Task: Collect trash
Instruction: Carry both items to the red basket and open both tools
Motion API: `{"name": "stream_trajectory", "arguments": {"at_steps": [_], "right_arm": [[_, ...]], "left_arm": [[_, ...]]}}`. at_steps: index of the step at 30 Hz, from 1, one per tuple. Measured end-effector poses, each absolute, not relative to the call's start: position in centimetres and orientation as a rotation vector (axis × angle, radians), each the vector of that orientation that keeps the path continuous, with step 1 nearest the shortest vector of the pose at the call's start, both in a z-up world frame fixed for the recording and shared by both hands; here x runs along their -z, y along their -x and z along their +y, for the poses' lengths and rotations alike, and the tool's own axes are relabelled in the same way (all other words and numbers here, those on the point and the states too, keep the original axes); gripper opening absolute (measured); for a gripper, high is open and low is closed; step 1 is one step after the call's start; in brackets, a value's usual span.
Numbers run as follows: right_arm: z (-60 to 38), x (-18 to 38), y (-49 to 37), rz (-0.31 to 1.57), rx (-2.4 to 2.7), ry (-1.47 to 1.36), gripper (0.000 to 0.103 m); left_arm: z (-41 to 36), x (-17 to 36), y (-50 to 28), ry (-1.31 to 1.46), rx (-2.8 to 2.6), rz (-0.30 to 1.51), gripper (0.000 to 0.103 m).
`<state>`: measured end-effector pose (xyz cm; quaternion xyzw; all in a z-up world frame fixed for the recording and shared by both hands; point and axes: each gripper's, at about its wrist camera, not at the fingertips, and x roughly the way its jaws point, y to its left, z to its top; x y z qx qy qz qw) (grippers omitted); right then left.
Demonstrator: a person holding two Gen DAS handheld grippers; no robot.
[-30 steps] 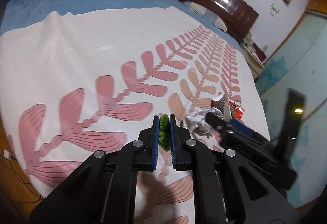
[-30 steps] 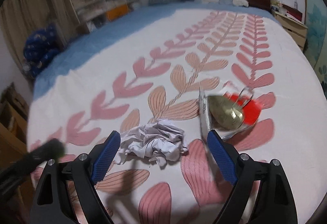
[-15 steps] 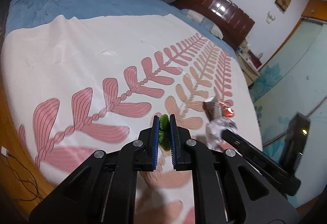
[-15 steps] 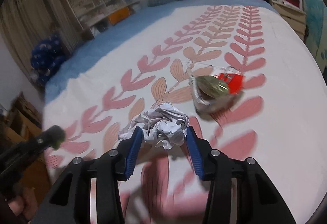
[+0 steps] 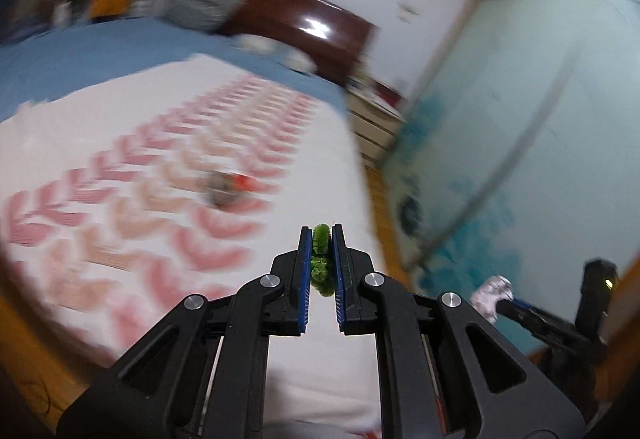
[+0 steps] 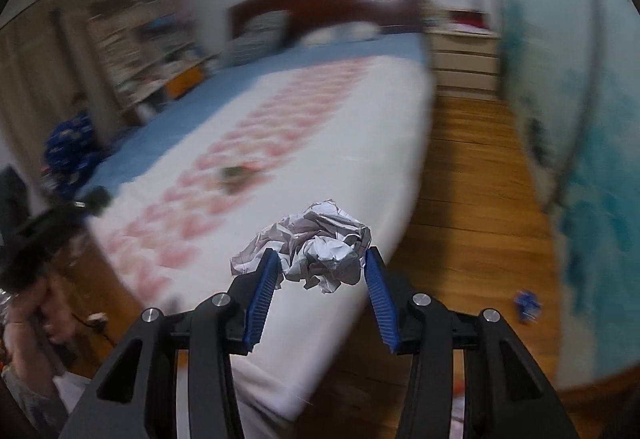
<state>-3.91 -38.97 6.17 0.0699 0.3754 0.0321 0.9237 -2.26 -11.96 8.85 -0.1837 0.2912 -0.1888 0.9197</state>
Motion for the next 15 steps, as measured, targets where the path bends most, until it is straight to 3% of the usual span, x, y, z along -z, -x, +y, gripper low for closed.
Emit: {"name": "stream_trajectory", "arguments": {"at_steps": [7,15], "right_arm": [[-53.6,-1.2,12.3,0.89,0.169,-0.25,0.046],[-60.3,9.9,18.2,1.091,0.266,-0.374,0.046]], "left_arm": [[-32.6,-7.7,6.5,0.194,0.764,0.736,0.01],[-47.8,3.5,8.2,0.012,0.9,1.082,0.01]]}}
